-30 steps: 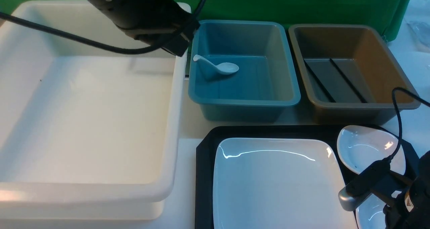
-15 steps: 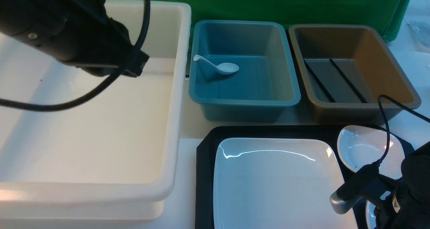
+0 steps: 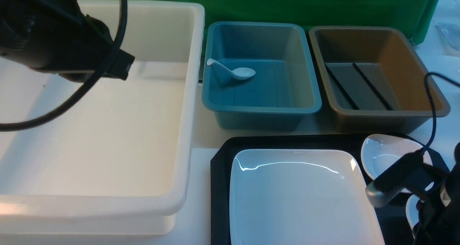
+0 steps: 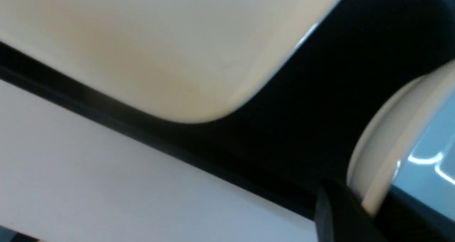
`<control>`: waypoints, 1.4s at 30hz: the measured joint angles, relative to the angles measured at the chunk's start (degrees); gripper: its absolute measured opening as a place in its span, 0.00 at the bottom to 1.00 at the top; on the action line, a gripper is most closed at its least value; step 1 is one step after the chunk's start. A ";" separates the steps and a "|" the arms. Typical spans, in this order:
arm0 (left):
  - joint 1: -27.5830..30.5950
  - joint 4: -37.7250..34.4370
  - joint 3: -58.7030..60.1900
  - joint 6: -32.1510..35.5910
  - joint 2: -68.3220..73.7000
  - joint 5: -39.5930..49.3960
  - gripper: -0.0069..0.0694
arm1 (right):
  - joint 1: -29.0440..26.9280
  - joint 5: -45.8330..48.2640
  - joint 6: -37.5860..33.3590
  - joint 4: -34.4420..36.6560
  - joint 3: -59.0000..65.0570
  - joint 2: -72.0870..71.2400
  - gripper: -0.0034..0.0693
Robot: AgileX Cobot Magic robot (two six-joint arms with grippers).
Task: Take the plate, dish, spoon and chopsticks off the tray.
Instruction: Use the right arm to grab a small plate from the dinner plate, then use the right arm to put the small plate into the large storage box on the left
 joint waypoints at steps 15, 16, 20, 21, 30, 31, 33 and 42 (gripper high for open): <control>9.87 4.14 7.39 -5.07 -4.03 -1.89 0.11 | 0.06 4.78 -4.29 10.33 -30.11 -5.61 0.14; 12.05 3.54 7.82 -5.21 -5.06 -2.43 0.11 | 0.06 4.29 -6.12 13.20 -32.46 -4.40 0.14; 19.98 0.79 9.15 -5.32 -8.92 -3.52 0.11 | 1.28 2.31 -12.70 23.27 -41.25 1.93 0.14; 21.60 0.32 9.55 -5.20 -9.80 -3.52 0.11 | 2.26 1.75 -13.90 25.15 -43.88 4.16 0.14; 32.84 -5.81 14.07 -1.82 -17.89 -3.25 0.11 | 17.67 -2.44 -18.60 28.76 -70.02 26.60 0.14; 33.11 -5.97 14.20 -1.52 -18.43 -3.25 0.11 | 19.28 -3.00 -19.31 28.83 -72.78 29.71 0.14; 33.19 -5.97 14.26 -1.23 -18.91 -3.25 0.11 | 20.74 -3.26 -19.69 28.82 -75.33 32.25 0.14; 33.19 -6.23 14.25 0.14 -19.68 -2.82 0.11 | 27.02 -4.54 -22.33 27.09 -84.98 50.77 0.14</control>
